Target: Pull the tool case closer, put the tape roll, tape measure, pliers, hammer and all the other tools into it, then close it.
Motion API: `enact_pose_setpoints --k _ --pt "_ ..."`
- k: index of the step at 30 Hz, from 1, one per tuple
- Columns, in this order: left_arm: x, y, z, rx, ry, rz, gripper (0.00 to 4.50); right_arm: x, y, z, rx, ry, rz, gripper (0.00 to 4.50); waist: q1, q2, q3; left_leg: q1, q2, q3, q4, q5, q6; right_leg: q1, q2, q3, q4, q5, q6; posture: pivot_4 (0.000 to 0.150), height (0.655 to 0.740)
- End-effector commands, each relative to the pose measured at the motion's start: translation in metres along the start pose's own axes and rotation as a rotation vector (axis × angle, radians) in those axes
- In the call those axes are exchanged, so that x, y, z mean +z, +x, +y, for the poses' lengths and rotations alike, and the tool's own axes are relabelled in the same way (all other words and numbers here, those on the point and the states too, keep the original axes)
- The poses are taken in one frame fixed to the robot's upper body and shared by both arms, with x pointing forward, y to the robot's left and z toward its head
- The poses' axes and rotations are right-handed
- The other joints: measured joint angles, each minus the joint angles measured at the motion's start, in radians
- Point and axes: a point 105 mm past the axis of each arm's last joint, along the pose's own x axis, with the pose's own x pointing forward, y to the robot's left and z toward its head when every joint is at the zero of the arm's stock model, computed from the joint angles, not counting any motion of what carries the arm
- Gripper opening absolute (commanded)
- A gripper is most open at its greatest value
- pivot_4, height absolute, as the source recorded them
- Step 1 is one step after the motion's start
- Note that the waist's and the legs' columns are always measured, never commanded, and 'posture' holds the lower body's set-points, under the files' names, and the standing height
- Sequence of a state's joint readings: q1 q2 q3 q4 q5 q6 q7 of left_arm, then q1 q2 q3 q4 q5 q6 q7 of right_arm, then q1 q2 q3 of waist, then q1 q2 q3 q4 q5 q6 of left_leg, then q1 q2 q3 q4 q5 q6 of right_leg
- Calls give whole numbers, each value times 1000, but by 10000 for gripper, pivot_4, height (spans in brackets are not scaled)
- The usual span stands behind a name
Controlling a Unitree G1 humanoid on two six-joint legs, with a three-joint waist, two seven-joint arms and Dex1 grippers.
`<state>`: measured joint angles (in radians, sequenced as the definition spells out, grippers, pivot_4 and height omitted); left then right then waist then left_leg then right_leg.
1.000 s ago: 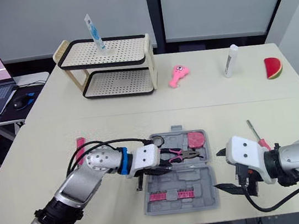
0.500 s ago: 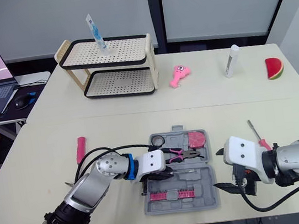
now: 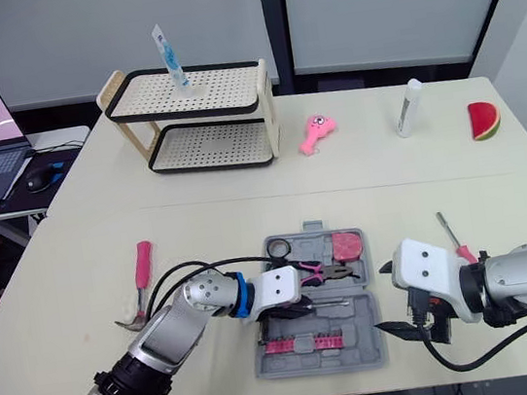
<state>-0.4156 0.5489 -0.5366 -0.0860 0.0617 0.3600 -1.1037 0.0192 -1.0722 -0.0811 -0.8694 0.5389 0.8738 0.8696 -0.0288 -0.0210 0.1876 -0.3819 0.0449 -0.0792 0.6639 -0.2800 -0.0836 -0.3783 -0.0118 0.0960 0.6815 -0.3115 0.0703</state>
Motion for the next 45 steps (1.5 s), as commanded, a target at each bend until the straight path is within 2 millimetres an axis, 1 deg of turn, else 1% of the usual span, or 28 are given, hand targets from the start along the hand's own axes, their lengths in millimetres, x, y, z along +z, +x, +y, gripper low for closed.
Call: enact_pose_setpoints --k 1,4,6,7,10,16,17,18,23,26,31,33,34,38,45 --pt "8 0 3 7 42 -9 2147 7 -2 3 4 -38 -9 45000 0 0 0 0 0 0 0 0 0 0 0 0 0 0 0 1500 7350" --pt "10 -1 6 12 29 -15 2147 7 -2 2 4 -37 -10 45000 0 0 0 0 0 0 0 0 0 0 0 0 0 0 0 1500 7350" --pt "13 -2 6 9 19 -24 9435 7 -2 2 4 -36 -10 45000 0 0 0 0 0 0 0 0 0 0 0 0 0 0 0 1500 7350" --pt "14 -2 6 8 21 -28 11748 7 -2 2 4 -36 -10 45000 0 0 0 0 0 0 0 0 0 0 0 0 0 0 0 1500 7350" --pt "19 -6 6 12 19 -39 20860 7 -2 2 1 -33 -11 45000 0 0 0 0 0 0 0 0 0 0 0 0 0 0 0 1500 7350" --pt "22 -13 9 52 38 -60 37946 5 -3 3 -3 -26 -12 45000 0 0 0 0 0 0 0 0 0 0 0 0 0 0 0 1500 7350" --pt "22 -15 10 53 50 -62 41365 5 -3 3 -3 -24 -12 45000 0 0 0 0 0 0 0 0 0 0 0 0 0 0 0 1500 7350" --pt "22 -17 11 55 58 -60 43736 5 -3 4 -4 -24 -12 45000 0 0 0 0 0 0 0 0 0 0 0 0 0 0 0 1500 7350" --pt "28 -28 13 62 72 -110 43736 4 -2 4 -6 -20 -19 45000 0 0 0 0 0 0 0 0 0 0 0 0 0 0 0 1500 7350" --pt "22 -28 12 35 66 -105 37786 5 -1 4 -7 -21 -26 45000 0 0 0 0 0 0 0 0 0 0 0 0 0 0 0 1500 7350" --pt "16 -20 14 23 70 -96 22577 7 1 3 -13 -25 -47 45000 0 0 0 0 0 0 0 0 0 0 0 0 0 0 0 1500 7350" --pt "14 -16 16 25 67 -91 15829 8 1 3 -16 -25 -54 45000 0 0 0 0 0 0 0 0 0 0 0 0 0 0 0 1500 7350" --pt "14 -14 16 22 65 -89 13213 8 2 3 -17 -25 -54 45000 0 0 0 0 0 0 0 0 0 0 0 0 0 0 0 1500 7350" --pt "10 -9 14 8 59 -75 149 9 2 3 -16 -26 -55 45000 0 0 0 0 0 0 0 0 0 0 0 0 0 0 0 1500 7350" --pt "-2 3 10 5 39 -38 149 9 2 3 -17 -27 -54 45000 0 0 0 0 0 0 0 0 0 0 0 0 0 0 0 1500 7350"
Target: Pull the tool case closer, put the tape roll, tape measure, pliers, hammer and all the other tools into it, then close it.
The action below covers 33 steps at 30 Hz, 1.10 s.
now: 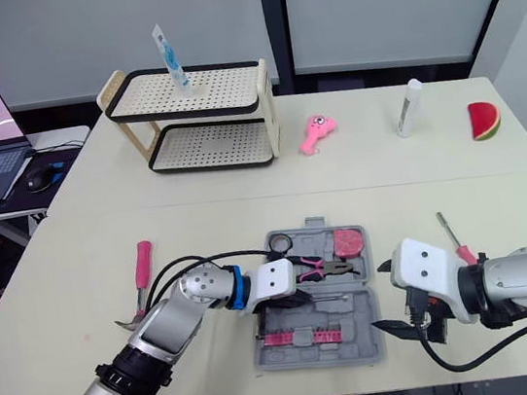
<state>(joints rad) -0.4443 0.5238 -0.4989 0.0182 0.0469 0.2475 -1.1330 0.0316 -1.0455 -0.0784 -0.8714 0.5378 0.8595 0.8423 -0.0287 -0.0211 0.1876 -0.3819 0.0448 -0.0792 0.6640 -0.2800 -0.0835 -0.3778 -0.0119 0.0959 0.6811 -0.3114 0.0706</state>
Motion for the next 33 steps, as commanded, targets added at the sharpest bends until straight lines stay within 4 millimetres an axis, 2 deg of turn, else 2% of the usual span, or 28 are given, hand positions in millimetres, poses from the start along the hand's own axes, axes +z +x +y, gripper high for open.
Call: enact_pose_setpoints --k 1,5,11,14,19,22,26,29,33 --pt "-5 6 -2 1 12 16 149 8 -1 3 2 -35 -25 45000 0 0 0 0 0 0 0 0 0 0 0 0 0 0 0 1500 7350" --pt "-13 8 -2 1 -2 40 149 8 -1 3 3 -37 -23 45000 0 0 0 1 0 0 0 0 0 0 0 0 0 0 0 1500 7350" --pt "-13 6 -5 -4 -13 24 149 9 -1 2 0 -42 -22 45000 0 0 0 2 0 0 0 0 0 1 0 0 0 0 0 1500 7350" --pt "-7 -10 1 27 -24 -10 149 10 -2 0 -11 -47 -31 45000 -2 0 0 2 0 0 0 0 0 1 0 0 0 0 0 1500 7350" --pt "4 -47 3 45 -30 -90 149 14 -4 -5 -46 -60 -73 45000 -2 0 0 1 1 0 -1 0 0 0 1 0 0 0 0 1500 7350" --pt "4 -79 4 92 -51 -137 149 15 -9 -12 -99 -81 -97 45000 -1 0 0 0 1 0 -1 0 0 0 0 0 0 0 0 1500 7350" --pt "-1 -123 16 299 -154 -239 149 5 -23 -22 -191 -62 -95 45000 -1 0 0 0 1 0 -1 0 0 -1 0 0 0 0 0 1500 7350" --pt "-27 -165 28 547 -290 -237 149 -13 -42 -32 -282 -14 -69 45000 1 0 0 0 1 0 -1 0 0 0 -1 -1 0 0 0 1500 7350" --pt "-69 -218 25 842 -462 -221 149 -40 -70 -44 -413 40 -39 45000 0 0 -1 2 1 0 -1 0 0 1 -1 -1 1 0 0 1500 7350"
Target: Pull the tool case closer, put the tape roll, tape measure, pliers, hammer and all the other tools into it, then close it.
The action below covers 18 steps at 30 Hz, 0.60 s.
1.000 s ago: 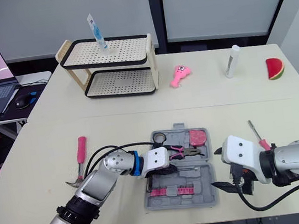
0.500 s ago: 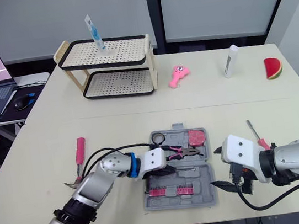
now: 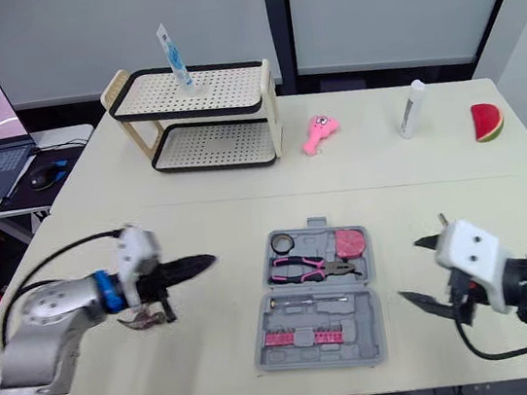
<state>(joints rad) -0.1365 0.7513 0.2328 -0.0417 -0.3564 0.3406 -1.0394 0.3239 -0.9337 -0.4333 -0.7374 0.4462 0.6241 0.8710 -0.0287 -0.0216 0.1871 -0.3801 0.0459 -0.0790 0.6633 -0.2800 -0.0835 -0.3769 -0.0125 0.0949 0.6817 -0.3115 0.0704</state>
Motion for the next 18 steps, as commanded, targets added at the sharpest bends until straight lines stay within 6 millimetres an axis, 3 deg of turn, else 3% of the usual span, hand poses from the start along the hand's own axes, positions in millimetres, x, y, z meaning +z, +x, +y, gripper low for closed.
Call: enact_pose_setpoints --k 1,3,6,9,13,18 --pt "-11 -43 35 252 -80 -18 149 -11 -23 -22 -130 -28 4 45000 0 0 0 0 0 0 0 0 0 0 0 0 0 0 0 1500 7350" --pt "-31 -70 47 366 -140 16 149 -24 -34 -30 -185 -9 16 45000 -2 0 0 1 0 1 0 0 0 0 0 1 0 0 0 1500 7350" --pt "-58 -107 52 482 -236 69 5489 -49 -46 -36 -244 23 55 45000 -5 -1 -1 1 0 1 -1 0 0 0 0 1 0 0 0 1500 7350" --pt "-81 -136 44 516 -324 129 14616 -73 -55 -28 -240 85 108 45000 -4 -2 -1 1 0 2 -1 0 0 0 0 1 0 0 0 1500 7350" --pt "-100 -156 25 495 -400 202 27113 -95 -64 -19 -225 142 156 45000 -4 -2 -2 1 0 2 -1 0 0 1 0 1 -1 -1 -1 1500 7350" --pt "-106 -156 13 483 -441 209 43408 -108 -71 -16 -215 165 187 45000 -4 -3 -2 4 0 3 -2 0 0 3 -1 2 -1 -2 -1 1500 7350"
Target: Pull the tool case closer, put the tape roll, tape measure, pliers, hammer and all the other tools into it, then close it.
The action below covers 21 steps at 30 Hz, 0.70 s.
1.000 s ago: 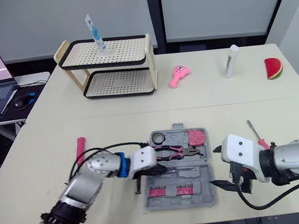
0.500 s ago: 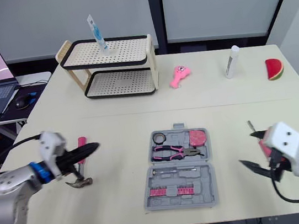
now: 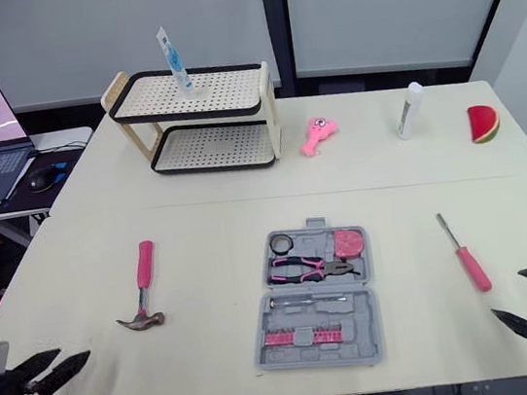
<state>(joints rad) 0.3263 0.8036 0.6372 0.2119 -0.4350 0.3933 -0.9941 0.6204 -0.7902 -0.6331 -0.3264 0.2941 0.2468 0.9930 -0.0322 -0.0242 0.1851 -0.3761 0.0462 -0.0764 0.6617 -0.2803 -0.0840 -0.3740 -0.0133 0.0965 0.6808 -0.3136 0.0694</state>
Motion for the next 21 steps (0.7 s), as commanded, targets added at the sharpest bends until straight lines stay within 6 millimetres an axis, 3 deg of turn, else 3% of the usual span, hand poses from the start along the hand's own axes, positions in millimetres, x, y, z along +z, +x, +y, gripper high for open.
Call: enact_pose_setpoints --k 1,5,8,13,21 --pt "13 -3 -3 0 9 -49 44657 1 -7 -6 -17 -26 -2 45000 0 0 0 1 0 0 0 0 0 1 0 0 0 -1 1 1500 7350" --pt "9 -5 0 35 -16 -56 44657 4 -5 -7 -6 -41 -10 45000 -1 0 -1 1 0 0 -1 0 0 1 0 0 0 0 0 1500 7350" --pt "11 -6 1 61 -27 -69 44657 20 -1 -7 22 -82 -47 45000 -5 0 -1 2 0 1 -1 0 0 1 0 1 0 0 0 1500 7350" --pt "16 -2 -3 98 -65 -110 44657 85 17 12 208 -208 -176 45000 -23 1 0 3 1 2 -1 0 0 1 0 2 0 -1 2 1500 7350" --pt "31 13 -16 167 -99 -170 44657 170 34 61 558 -352 -315 45000 -18 0 1 -1 0 -1 -1 0 0 -1 -2 0 -2 1 1 1500 7350"
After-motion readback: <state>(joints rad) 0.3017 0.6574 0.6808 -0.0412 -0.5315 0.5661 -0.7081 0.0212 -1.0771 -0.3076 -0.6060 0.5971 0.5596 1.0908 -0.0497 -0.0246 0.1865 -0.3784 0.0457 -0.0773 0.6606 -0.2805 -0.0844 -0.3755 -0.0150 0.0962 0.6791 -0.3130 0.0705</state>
